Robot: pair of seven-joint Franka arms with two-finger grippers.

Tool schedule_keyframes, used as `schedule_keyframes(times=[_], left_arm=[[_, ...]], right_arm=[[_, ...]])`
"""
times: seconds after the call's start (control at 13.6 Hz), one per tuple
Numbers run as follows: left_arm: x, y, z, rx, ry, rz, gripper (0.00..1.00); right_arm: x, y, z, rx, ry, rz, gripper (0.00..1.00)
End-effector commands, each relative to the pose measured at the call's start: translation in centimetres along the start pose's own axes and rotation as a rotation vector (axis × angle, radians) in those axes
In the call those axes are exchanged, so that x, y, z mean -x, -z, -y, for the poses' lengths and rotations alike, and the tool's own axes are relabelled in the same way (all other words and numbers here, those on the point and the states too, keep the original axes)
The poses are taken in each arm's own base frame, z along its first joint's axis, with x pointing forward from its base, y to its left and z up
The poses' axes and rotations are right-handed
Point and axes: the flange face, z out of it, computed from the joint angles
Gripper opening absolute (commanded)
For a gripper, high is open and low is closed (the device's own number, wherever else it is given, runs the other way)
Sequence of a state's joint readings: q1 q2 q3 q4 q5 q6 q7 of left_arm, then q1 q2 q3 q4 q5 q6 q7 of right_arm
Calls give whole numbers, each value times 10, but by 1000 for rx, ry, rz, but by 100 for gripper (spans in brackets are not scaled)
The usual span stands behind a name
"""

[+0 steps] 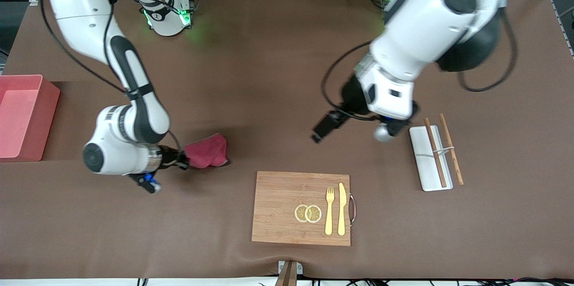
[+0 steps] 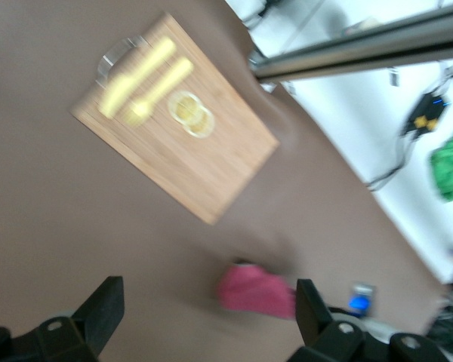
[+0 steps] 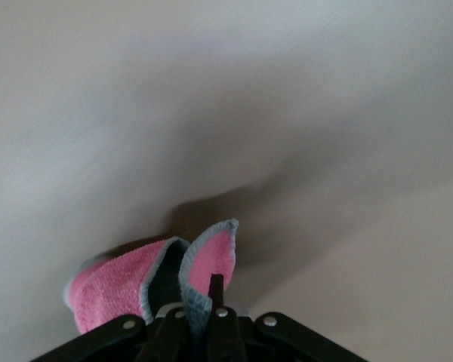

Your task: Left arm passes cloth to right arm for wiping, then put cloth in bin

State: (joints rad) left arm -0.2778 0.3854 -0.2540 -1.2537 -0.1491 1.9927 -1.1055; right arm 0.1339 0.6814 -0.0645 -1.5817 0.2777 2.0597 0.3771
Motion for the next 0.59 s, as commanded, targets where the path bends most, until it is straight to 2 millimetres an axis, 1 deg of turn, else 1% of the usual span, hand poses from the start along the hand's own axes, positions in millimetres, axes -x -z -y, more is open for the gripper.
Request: schedule_keyframes(times=[0.0, 0.15, 0.22, 0.29, 0.37, 0.44, 0.51], left_arm=[[-28, 24, 38, -115, -123, 14, 100], [-57, 38, 66, -172, -203, 36, 100], [-70, 43, 77, -189, -229, 49, 100], [-77, 45, 86, -211, -244, 64, 100], [-86, 52, 96, -238, -255, 61, 100], [-89, 56, 101, -266, -265, 53, 100], [-90, 59, 106, -303, -289, 52, 100]], right_arm=[[-46, 23, -72, 126, 129, -118, 0], [-73, 29, -129, 186, 227, -159, 0], [-85, 36, -156, 208, 277, -187, 0], [-95, 42, -180, 241, 331, -213, 0], [-103, 52, -207, 293, 391, -238, 0], [-111, 66, -229, 347, 438, -253, 0], [-119, 91, -247, 406, 489, -281, 0]])
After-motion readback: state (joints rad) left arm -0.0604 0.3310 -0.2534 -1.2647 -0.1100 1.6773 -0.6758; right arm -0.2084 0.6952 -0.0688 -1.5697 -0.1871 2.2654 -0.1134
